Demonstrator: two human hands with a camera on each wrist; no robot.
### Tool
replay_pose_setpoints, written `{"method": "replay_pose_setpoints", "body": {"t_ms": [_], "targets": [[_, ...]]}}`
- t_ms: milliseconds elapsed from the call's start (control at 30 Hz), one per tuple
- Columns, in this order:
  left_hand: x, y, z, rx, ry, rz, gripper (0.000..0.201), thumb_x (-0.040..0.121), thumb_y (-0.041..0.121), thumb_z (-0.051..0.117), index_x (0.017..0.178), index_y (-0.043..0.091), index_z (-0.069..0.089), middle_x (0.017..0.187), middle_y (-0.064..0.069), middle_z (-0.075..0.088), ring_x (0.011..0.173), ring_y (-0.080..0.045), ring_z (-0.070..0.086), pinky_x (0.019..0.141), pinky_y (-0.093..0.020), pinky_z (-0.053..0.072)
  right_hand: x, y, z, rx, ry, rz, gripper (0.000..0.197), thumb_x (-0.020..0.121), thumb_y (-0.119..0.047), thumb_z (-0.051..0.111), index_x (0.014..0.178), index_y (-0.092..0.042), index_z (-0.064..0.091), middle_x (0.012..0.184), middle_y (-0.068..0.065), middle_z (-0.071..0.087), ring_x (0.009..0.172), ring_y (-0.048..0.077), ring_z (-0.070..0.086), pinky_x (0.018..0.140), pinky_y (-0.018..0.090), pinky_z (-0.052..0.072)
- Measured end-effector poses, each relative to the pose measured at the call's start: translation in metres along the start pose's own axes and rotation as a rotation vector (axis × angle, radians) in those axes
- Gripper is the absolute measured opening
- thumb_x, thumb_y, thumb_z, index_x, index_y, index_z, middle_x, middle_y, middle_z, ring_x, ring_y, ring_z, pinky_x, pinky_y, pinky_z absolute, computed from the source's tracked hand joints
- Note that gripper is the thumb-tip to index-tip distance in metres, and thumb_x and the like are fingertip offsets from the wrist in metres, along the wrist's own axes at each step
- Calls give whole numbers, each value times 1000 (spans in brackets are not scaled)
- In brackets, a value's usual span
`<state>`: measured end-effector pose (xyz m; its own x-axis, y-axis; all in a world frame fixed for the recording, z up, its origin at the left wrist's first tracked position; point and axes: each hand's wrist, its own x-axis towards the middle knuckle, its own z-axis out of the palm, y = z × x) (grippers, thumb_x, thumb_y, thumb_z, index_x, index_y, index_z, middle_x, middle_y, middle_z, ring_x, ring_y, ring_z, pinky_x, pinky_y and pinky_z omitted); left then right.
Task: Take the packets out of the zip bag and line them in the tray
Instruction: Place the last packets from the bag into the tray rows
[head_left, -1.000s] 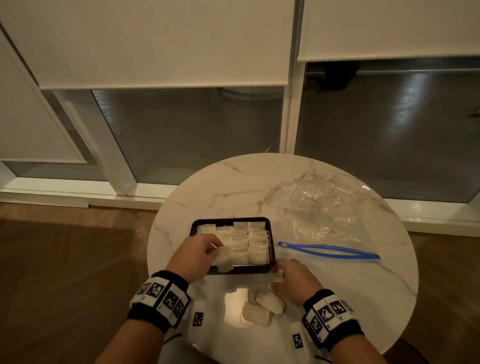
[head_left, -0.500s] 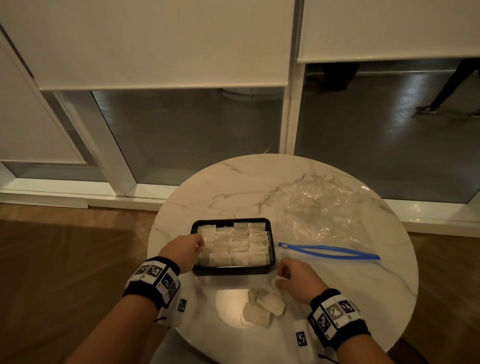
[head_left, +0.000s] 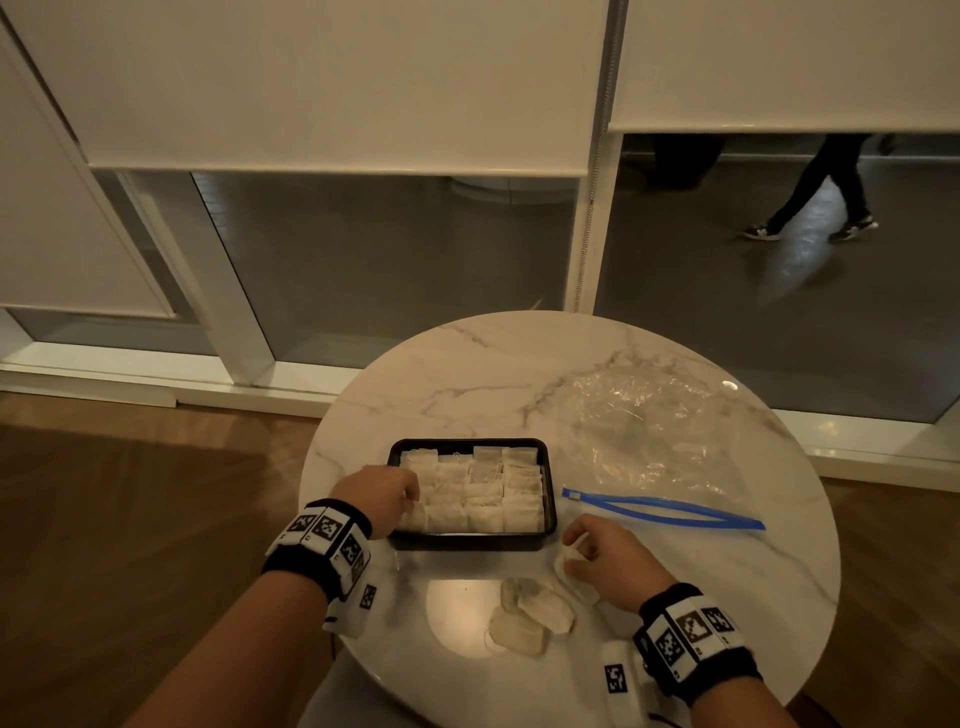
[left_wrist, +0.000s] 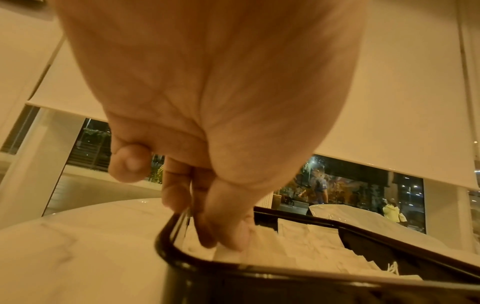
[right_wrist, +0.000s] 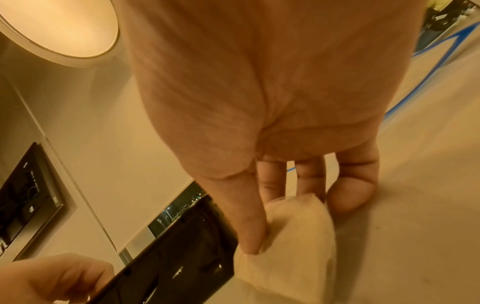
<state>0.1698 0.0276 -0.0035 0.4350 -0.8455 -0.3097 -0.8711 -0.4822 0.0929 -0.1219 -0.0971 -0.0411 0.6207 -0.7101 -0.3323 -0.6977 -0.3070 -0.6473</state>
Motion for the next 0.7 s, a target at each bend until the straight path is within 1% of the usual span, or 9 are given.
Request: {"method": "replay_pose_setpoints", "body": {"t_ms": [133, 200, 267, 333, 400, 467, 567, 633, 700], "targets": [[3, 4, 2, 35, 95, -1, 19, 99, 29, 58, 114, 27, 69, 121, 0, 61, 110, -19, 59, 97, -34, 52, -1, 2, -3, -33, 3, 2, 18, 93, -24, 66, 109, -32, 63, 97, -10, 61, 86, 3, 57, 72, 15, 46], [3, 4, 4, 47, 123, -25, 20, 99, 25, 57, 115, 27, 68, 122, 0, 60, 112, -20, 57, 97, -34, 51, -2, 3, -7, -24, 1, 2, 12, 93, -26, 67, 104, -32, 67, 97, -14, 63, 88, 1, 59, 72, 14, 45], [2, 4, 8, 31, 145, -50, 22, 98, 20, 56, 118, 27, 64, 124, -1, 58, 114, -21, 54, 98, -35, 50, -1, 4, -13, 12, 9, 2, 6, 92, -28, 68, 95, -32, 70, 93, -12, 69, 87, 2, 64, 76, 18, 51], [-1, 3, 11, 1, 203, -51, 24, 97, 19, 56, 120, 27, 61, 124, 0, 57, 113, -20, 53, 97, -35, 50, -1, 2, -19, 104, 26, 19, 3, 91, -27, 71, 90, -28, 73, 88, -8, 73, 84, 6, 69, 78, 26, 57], [-8, 6, 12, -49, 288, -32, 21, 98, 24, 56, 119, 27, 62, 120, 2, 59, 108, -18, 56, 93, -35, 51, -3, -5, -25, 231, 58, 29, 2, 89, -26, 73, 91, -25, 73, 85, -4, 75, 82, 10, 71, 71, 26, 56], [-18, 14, 15, -99, 334, 9, 20, 100, 35, 52, 115, 28, 64, 113, 6, 61, 99, -13, 59, 91, -35, 51, -3, -13, -30, 337, 98, 16, 6, 88, -24, 75, 93, -22, 73, 86, -2, 76, 81, 11, 70, 64, 22, 50], [-33, 26, 27, -77, 218, 23, 33, 100, 54, 40, 107, 33, 65, 100, 10, 64, 91, -11, 60, 96, -39, 46, -2, -30, -30, 463, 108, -35, 6, 89, -16, 74, 94, -15, 72, 84, 2, 75, 68, 7, 65, 54, 15, 43], [-36, 28, 36, -31, 137, -8, 41, 99, 60, 33, 104, 35, 64, 98, 10, 63, 93, -12, 59, 100, -43, 41, -1, -43, -26, 522, 90, -71, 6, 90, -12, 72, 96, -10, 71, 80, 2, 73, 62, 5, 62, 48, 11, 41], [-37, 29, 41, -43, 106, -32, 49, 97, 64, 26, 99, 35, 65, 96, 11, 62, 92, -12, 58, 103, -46, 36, 1, -56, -20, 541, 68, -91, 8, 91, -13, 70, 99, -9, 70, 80, 1, 73, 59, 2, 62, 46, 11, 41]]}}
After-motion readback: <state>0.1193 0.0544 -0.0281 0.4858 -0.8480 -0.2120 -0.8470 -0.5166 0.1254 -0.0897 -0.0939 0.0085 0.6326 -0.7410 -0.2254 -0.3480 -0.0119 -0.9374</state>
